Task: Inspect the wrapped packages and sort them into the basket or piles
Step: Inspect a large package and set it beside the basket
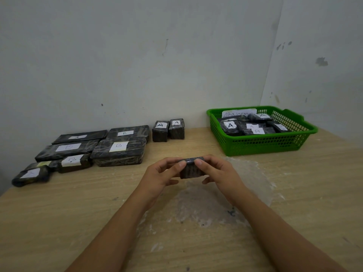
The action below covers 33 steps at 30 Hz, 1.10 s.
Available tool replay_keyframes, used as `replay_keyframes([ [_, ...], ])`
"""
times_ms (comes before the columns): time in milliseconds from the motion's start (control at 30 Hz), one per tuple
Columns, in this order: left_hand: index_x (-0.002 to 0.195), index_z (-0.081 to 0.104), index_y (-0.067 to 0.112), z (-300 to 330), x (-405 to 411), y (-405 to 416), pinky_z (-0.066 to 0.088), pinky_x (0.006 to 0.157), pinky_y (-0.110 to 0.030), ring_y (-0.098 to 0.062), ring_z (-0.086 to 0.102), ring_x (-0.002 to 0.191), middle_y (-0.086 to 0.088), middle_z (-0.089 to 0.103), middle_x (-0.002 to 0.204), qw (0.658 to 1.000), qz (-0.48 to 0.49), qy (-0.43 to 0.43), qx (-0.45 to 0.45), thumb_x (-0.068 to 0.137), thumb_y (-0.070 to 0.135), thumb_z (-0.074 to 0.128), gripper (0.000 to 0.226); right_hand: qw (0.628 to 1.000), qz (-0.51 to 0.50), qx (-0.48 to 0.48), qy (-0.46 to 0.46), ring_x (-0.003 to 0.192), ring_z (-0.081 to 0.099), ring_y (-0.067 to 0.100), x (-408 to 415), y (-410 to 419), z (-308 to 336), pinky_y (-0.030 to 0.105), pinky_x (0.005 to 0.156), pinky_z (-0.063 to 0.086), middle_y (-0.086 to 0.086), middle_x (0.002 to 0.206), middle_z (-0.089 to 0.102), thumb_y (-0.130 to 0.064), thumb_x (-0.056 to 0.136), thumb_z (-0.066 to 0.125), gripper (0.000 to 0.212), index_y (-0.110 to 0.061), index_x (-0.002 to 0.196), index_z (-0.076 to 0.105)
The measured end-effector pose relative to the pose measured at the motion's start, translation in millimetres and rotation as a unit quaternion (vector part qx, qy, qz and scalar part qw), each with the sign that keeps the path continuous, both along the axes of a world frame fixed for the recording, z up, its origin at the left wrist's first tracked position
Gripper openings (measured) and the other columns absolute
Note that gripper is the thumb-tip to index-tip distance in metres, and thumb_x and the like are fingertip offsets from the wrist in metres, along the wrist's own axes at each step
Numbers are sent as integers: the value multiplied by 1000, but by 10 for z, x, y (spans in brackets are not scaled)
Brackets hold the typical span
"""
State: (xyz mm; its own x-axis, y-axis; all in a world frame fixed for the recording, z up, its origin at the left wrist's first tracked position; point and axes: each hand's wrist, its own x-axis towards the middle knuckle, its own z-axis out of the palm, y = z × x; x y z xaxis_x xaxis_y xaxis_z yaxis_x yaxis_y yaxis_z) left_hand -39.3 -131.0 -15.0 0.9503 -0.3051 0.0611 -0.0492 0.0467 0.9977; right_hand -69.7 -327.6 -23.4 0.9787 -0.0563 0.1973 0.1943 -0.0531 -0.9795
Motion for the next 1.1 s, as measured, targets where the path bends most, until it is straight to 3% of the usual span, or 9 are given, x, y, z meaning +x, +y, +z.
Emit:
replay_keyframes([
  [133, 109, 78, 15, 6, -5, -8, 55, 73, -31, -21, 75, 90, -5, 78, 103, 1000, 21, 7, 5, 79, 44, 73, 42, 1000, 0, -27, -1, 76, 66, 10, -10, 22, -3, 25, 61, 53, -4, 84, 72, -49, 82, 69, 29, -23, 95, 75],
  [267, 103, 79, 16, 2, 6, 1, 53, 65, -30, -22, 75, 80, -3, 79, 97, 999, 34, 9, 27, 80, 49, 71, 41, 999, 7, -32, 2, 73, 69, 16, -10, 17, -1, 24, 57, 51, 9, 94, 75, -45, 85, 70, 31, -21, 103, 73],
  [433, 106, 79, 17, -3, 0, -4, 54, 69, -31, -23, 76, 85, -4, 79, 99, 999, 15, 3, 50, 79, 50, 73, 43, 1000, 3, -27, -5, 77, 70, 8, -4, 4, -9, 22, 65, 55, -4, 84, 75, -27, 95, 69, 15, -14, 100, 74],
  [533, 107, 77, 14, -14, -10, -26, 56, 74, -36, -22, 76, 86, -7, 79, 96, 999, 3, -2, 52, 76, 44, 77, 43, 1000, 6, -5, -1, 79, 72, 11, -10, 13, 6, 25, 67, 57, -2, 83, 76, -23, 95, 69, 14, -10, 95, 74],
  [733, 107, 78, 13, -12, -13, -10, 53, 63, -28, -19, 74, 81, -8, 79, 95, 999, 6, 4, 53, 74, 43, 78, 45, 1000, -12, -22, 10, 75, 68, 14, 5, 22, -19, 35, 69, 54, 1, 80, 74, -28, 95, 70, 18, -13, 85, 75],
  [800, 108, 78, 15, -15, -18, -19, 52, 62, -28, -18, 74, 81, -7, 80, 95, 998, 5, 4, 57, 74, 45, 78, 45, 999, -24, -33, -1, 71, 63, 10, 7, 10, -28, 31, 67, 50, -2, 75, 71, -26, 95, 71, 18, -15, 81, 74],
  [933, 109, 78, 16, -3, -30, -44, 52, 62, -27, -18, 75, 82, -6, 80, 96, 999, 2, 14, 51, 84, 36, 76, 32, 999, -37, -30, -11, 70, 63, 7, 3, -2, -26, 28, 65, 49, -1, 77, 73, -25, 95, 71, 19, -8, 88, 76],
  [1100, 108, 78, 15, 3, -29, -34, 52, 60, -25, -19, 75, 83, -6, 80, 96, 999, 13, 13, 42, 76, 42, 78, 42, 1000, -13, -15, 23, 83, 73, 21, 0, 26, -21, 40, 71, 56, 7, 90, 78, -28, 93, 72, 19, -10, 96, 77],
])
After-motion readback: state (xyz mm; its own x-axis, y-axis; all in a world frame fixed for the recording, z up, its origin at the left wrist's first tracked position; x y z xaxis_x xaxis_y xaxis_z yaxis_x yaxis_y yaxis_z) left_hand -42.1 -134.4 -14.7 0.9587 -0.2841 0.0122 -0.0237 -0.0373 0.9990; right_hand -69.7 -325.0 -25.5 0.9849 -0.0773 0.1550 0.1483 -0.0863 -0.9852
